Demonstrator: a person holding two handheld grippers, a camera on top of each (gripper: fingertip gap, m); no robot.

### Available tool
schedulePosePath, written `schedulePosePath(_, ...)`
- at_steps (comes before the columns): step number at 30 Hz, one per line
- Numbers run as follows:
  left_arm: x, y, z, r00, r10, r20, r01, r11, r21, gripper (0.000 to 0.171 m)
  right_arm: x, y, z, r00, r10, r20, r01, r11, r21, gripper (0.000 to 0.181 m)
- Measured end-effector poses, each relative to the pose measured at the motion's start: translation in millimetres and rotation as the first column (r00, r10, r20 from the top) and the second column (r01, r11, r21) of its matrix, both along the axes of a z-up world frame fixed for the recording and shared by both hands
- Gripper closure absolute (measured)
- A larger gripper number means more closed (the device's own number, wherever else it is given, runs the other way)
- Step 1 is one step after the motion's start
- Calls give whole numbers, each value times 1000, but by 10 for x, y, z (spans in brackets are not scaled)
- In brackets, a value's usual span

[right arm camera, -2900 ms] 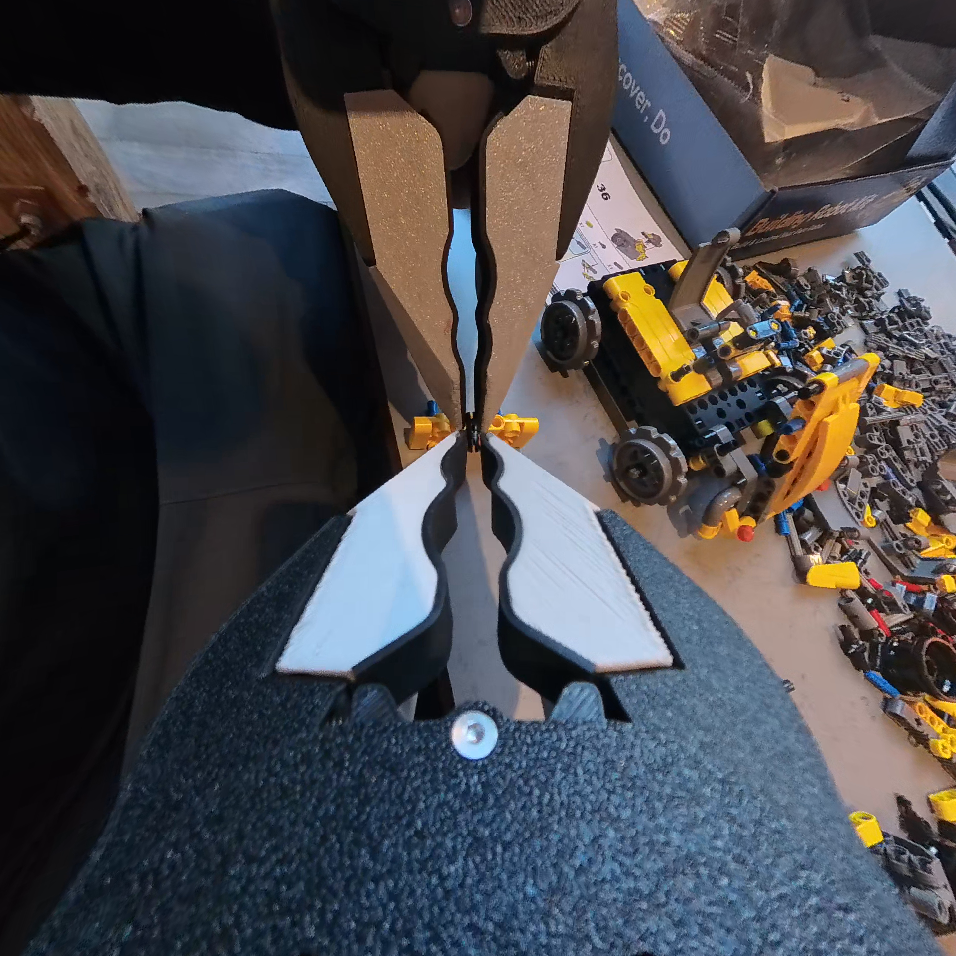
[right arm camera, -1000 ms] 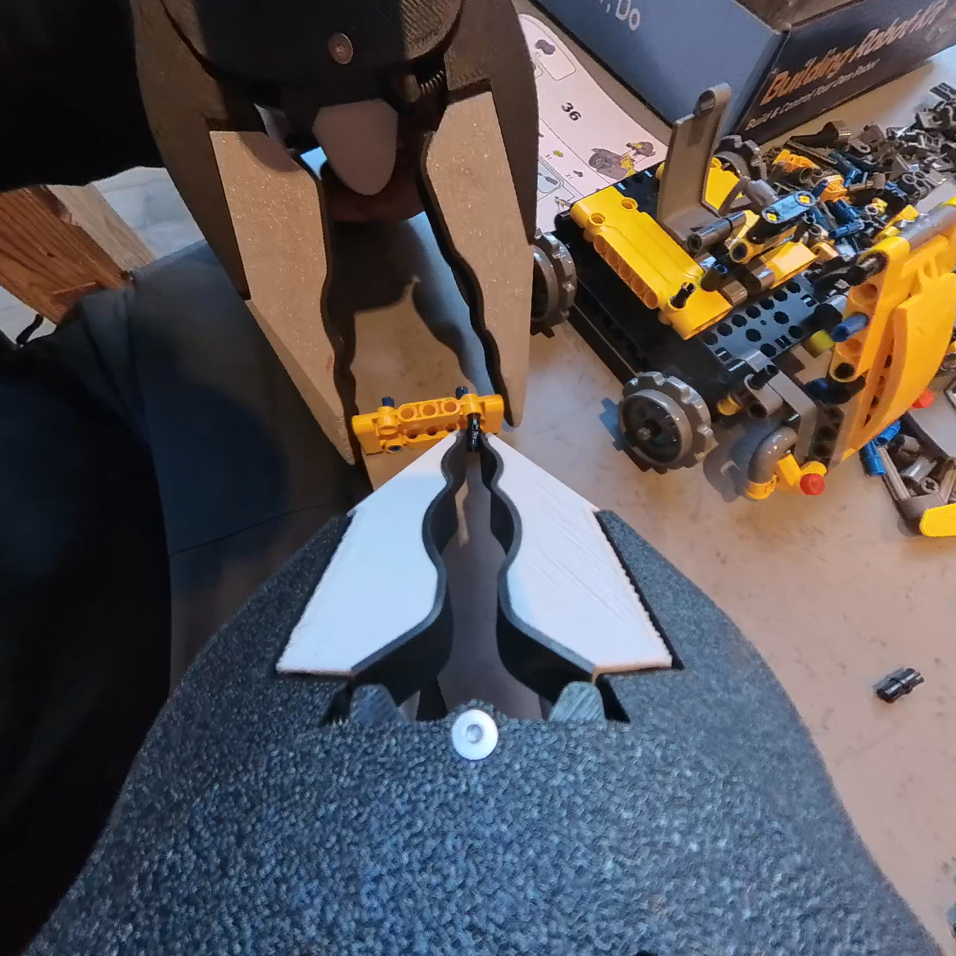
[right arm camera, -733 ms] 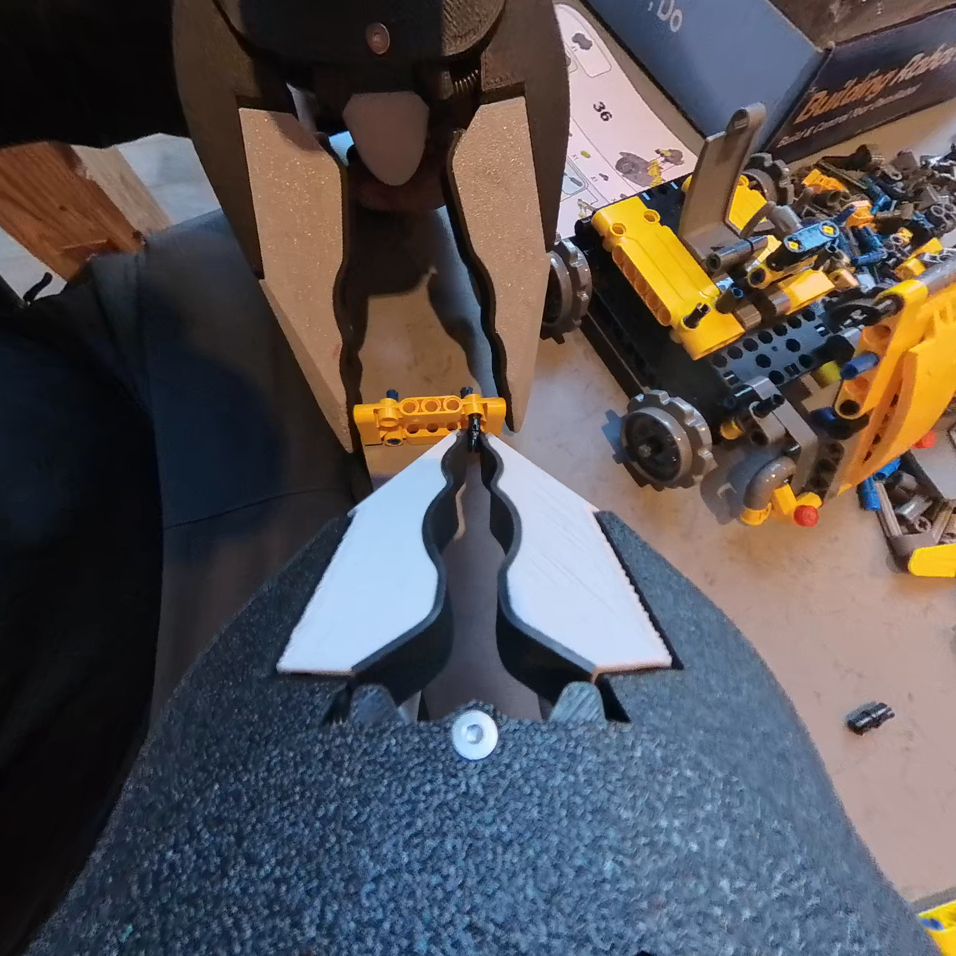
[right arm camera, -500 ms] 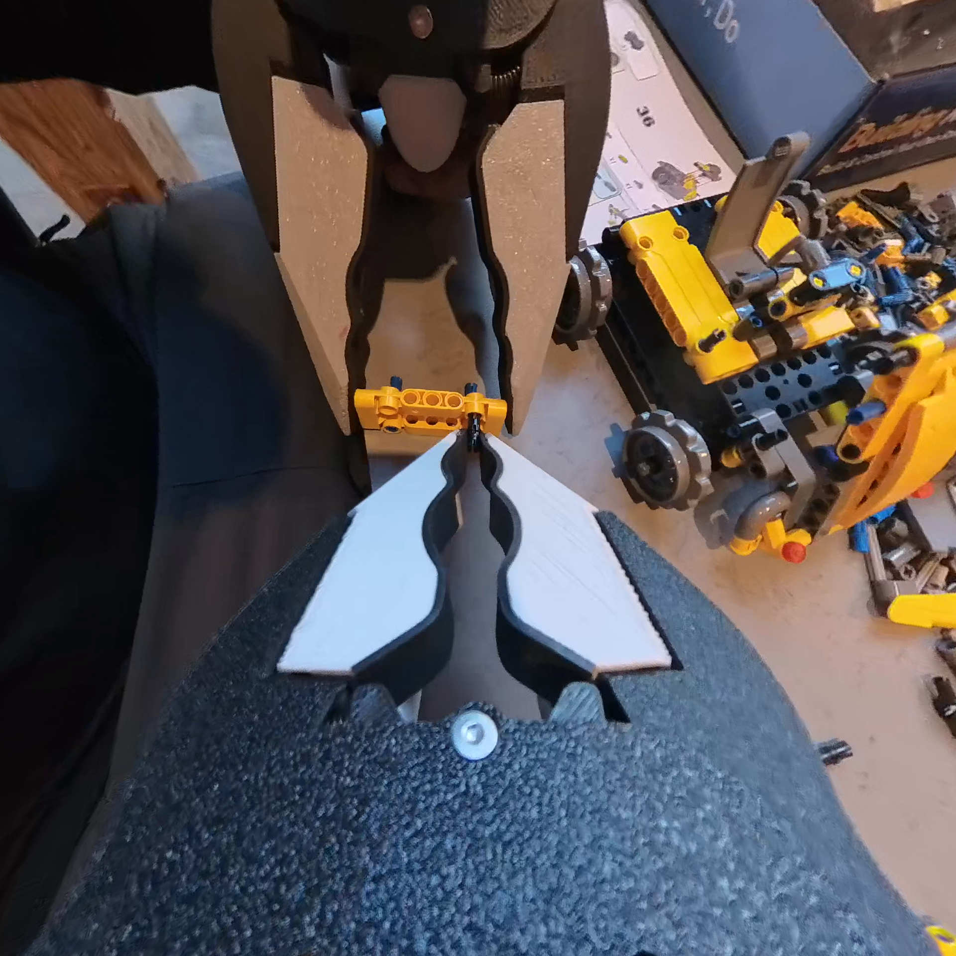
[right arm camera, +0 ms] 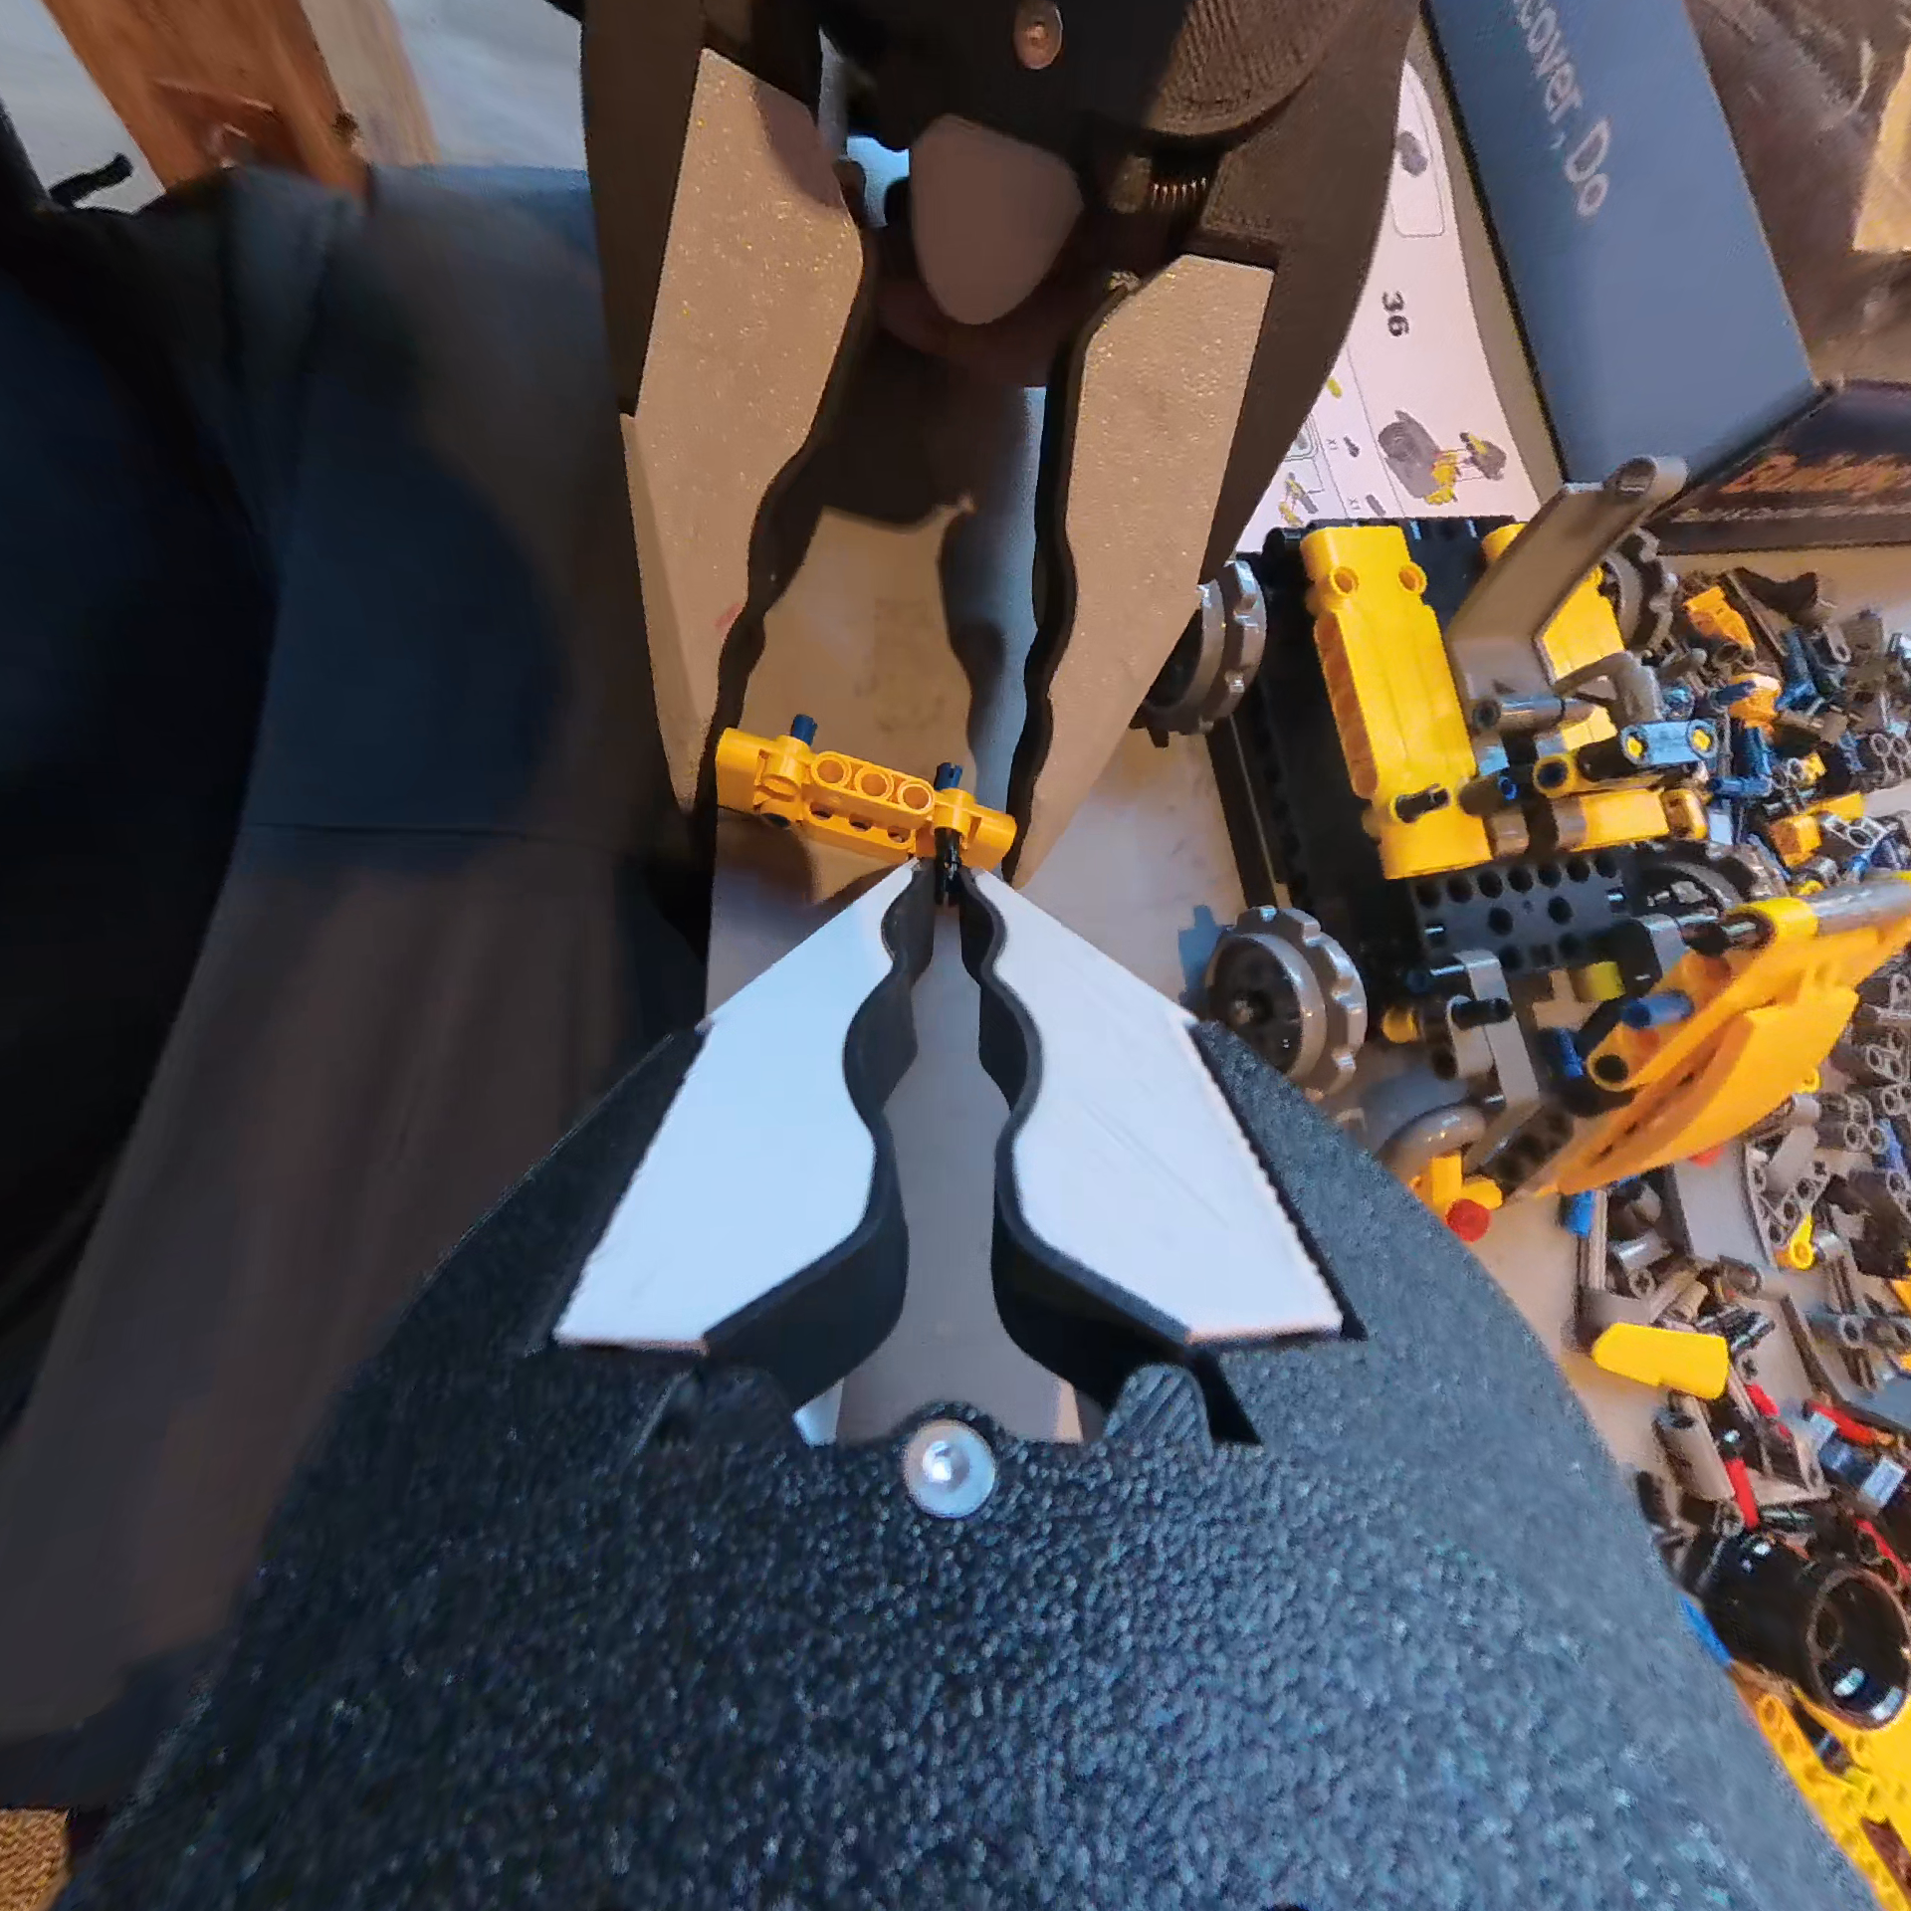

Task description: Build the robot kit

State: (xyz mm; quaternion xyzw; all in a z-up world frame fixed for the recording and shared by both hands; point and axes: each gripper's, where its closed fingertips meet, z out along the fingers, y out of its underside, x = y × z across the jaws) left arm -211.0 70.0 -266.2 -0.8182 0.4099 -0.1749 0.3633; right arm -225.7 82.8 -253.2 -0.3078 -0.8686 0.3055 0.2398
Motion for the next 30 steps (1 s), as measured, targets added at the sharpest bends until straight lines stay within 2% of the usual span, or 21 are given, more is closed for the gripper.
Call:
schedulePosePath(9,-10,15,0,1000,24,1,-24,1000,-3,111,-31,-16,-21,988,-152,43,155,982,-107,177)
schedulePosePath(15,-23,16,-2,1000,26,-1,-26,1000,-2,111,-47,-32,-22,959,-229,167,266,930,-252,177)
schedulePosePath(21,-27,27,-1,1000,31,1,-31,1000,-2,111,-11,13,17,966,-228,118,249,945,-212,177)
schedulePosePath(30,-31,35,-2,999,34,2,-34,999,-1,111,28,25,-9,968,-218,124,240,950,-200,181)
